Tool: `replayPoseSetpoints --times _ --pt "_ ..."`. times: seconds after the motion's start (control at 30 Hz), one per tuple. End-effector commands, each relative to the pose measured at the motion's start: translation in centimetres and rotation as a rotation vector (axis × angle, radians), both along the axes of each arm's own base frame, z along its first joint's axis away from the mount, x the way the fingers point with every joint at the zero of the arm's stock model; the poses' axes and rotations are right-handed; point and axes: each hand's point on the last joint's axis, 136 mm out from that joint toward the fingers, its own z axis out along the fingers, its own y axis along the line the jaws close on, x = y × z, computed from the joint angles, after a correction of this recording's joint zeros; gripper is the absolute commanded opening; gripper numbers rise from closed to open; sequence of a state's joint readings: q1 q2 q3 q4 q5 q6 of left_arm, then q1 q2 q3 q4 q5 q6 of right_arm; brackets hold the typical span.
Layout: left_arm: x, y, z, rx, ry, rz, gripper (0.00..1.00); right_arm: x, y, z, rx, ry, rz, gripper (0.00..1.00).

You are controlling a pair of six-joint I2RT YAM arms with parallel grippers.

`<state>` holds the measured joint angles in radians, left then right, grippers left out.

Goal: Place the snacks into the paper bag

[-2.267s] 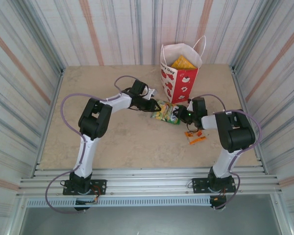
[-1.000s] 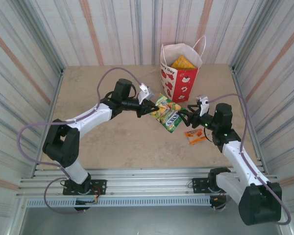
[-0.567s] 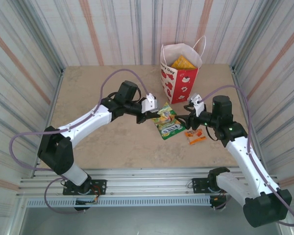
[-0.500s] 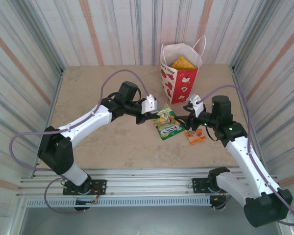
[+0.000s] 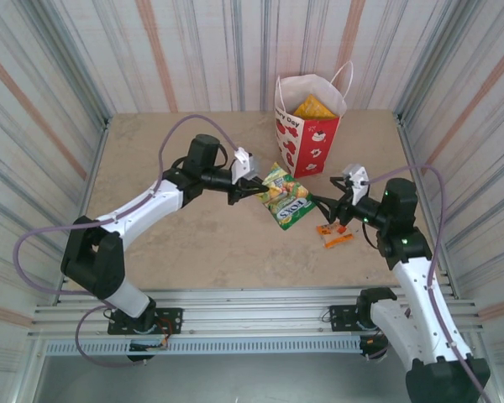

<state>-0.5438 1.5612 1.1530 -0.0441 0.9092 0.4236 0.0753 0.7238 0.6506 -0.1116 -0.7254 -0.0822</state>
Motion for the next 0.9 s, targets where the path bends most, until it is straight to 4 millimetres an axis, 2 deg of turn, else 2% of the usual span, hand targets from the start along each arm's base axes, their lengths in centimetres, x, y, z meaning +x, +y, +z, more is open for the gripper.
replayPoseSetpoints --times 0.0,0.23,0.33,0.5,0.57,0.67,0.7,0.77,0.87 --pt "-1.5 -0.1 6.1 -0.213 -0.027 -0.079 0.0 -0.5 0.6 1.8 0.154 -0.015 0.061 0.82" --pt "0.2 -0.6 9.1 -0.343 0.047 -0.025 0.0 -0.7 2.0 2.3 0.253 -0.011 0.152 0.81" --pt "0.7 -1.2 9.5 -0.361 0.047 0.008 0.0 -0.7 2.9 2.3 0.258 0.009 0.188 0.79" --pt "0.3 -2.4 9.6 -0.374 0.047 -0.011 0.0 -0.1 4.2 3.0 0.296 0.005 0.222 0.73" --pt "0.2 -2.7 9.5 -0.376 0.053 -0.016 0.0 0.3 4.6 3.4 0.309 0.013 0.222 0.68" --pt "0.5 -3.0 9.3 -0.372 0.064 -0.002 0.0 0.5 4.9 3.8 0.313 0.035 0.231 0.52" --pt "0.6 -3.0 9.2 -0.367 0.069 0.007 0.0 0.6 4.9 3.9 0.314 0.036 0.226 0.45" --pt "0.9 -3.0 9.0 -0.35 0.071 0.025 0.0 1.1 4.6 4.1 0.316 0.038 0.194 0.4" --pt "1.3 -2.8 8.6 -0.324 0.066 0.057 0.0 1.3 4.4 4.9 0.319 0.032 0.172 0.27"
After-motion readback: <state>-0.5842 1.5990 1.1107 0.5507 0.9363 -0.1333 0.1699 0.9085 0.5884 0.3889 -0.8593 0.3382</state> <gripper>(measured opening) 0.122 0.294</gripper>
